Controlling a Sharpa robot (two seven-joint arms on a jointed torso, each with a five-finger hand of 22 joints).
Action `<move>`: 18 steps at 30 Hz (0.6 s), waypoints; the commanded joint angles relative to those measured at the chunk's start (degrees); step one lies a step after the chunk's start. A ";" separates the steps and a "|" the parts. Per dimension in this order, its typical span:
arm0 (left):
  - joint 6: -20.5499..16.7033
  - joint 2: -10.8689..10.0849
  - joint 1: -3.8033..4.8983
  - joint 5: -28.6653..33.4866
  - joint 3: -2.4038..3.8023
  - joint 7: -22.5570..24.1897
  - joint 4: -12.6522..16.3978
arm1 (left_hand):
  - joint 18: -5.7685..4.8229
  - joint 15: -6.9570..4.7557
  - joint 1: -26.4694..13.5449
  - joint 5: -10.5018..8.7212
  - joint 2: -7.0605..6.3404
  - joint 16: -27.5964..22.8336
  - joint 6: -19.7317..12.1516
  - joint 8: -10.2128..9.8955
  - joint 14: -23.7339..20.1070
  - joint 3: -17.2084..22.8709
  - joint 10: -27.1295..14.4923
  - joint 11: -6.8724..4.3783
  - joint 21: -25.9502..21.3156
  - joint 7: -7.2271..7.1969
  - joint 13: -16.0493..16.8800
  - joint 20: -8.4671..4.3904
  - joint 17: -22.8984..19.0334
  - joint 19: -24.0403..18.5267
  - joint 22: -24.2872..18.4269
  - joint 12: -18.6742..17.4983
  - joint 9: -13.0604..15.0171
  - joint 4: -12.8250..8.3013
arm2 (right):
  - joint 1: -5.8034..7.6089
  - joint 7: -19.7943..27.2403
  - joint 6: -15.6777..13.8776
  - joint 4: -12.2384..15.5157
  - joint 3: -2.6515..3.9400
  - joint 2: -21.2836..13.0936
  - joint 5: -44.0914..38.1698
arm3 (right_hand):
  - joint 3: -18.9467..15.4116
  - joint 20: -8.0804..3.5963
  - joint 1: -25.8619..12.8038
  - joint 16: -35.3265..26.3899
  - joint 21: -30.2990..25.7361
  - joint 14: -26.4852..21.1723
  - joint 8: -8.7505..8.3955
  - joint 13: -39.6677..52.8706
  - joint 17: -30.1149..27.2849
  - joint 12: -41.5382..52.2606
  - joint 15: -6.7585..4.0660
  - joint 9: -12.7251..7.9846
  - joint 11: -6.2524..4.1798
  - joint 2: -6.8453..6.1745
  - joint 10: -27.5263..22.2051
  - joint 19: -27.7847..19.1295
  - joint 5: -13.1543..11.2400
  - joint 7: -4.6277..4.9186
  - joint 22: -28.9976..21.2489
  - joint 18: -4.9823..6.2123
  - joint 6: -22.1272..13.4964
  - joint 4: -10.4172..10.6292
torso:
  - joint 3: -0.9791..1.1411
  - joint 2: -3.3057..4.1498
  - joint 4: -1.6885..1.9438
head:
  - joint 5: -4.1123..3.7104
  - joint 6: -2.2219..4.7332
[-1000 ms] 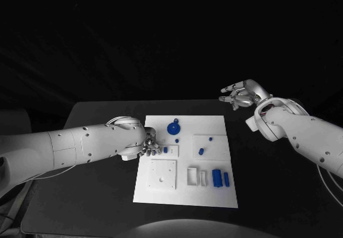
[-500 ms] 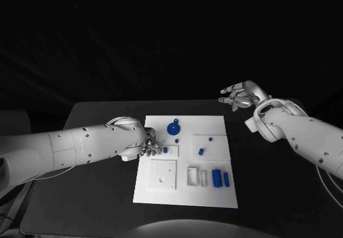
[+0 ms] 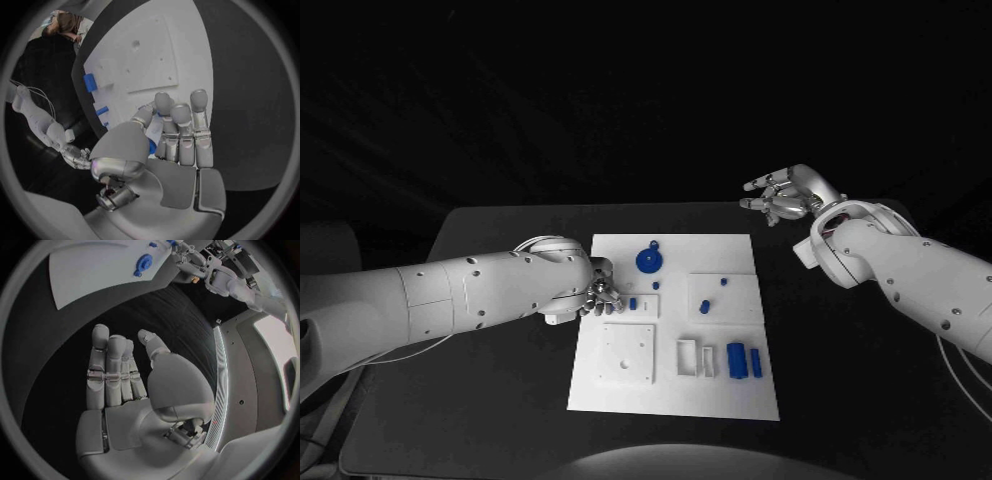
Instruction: Assemble the parts on the task board
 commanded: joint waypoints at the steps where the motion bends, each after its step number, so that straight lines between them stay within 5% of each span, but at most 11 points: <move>1: 0.83 0.25 -0.58 0.88 -0.25 -0.10 -0.55 | -0.72 0.07 0.63 -0.33 0.94 -0.32 2.45 -0.15 0.27 2.96 0.17 -0.08 0.12 -2.97 0.00 0.11 0.08 0.11 0.94 -0.29 -0.03 -2.81 | -0.04 -0.03 0.58 -0.04 0.04 0.03 -0.34 | 0.24 0.07 -0.20 0.13 -0.32 -0.24 -0.20 0.02 -0.08 0.10 0.02 -0.03 0.02 -0.34 -0.26 0.42 0.11 0.43 0.84 0.52 0.02 0.03 | 0.02 -0.01 0.02 | -0.05 -0.03; 18: 7.40 0.83 0.91 9.13 0.28 -1.35 -2.30 | -0.75 0.49 1.17 -0.80 1.12 -0.55 1.96 -0.19 -0.42 3.23 -0.53 0.28 -0.09 -2.70 0.14 0.48 0.05 -0.62 1.03 -0.19 0.15 -2.92 | -0.11 -0.13 0.98 -0.35 0.03 0.17 -0.36 | 0.28 0.08 -0.25 0.08 -0.35 -0.30 -0.20 0.00 -0.10 0.05 0.03 -0.03 0.04 -0.33 -0.34 0.38 0.22 0.44 0.83 0.51 -0.02 -0.12 | 0.04 0.03 0.02 | -0.24 0.19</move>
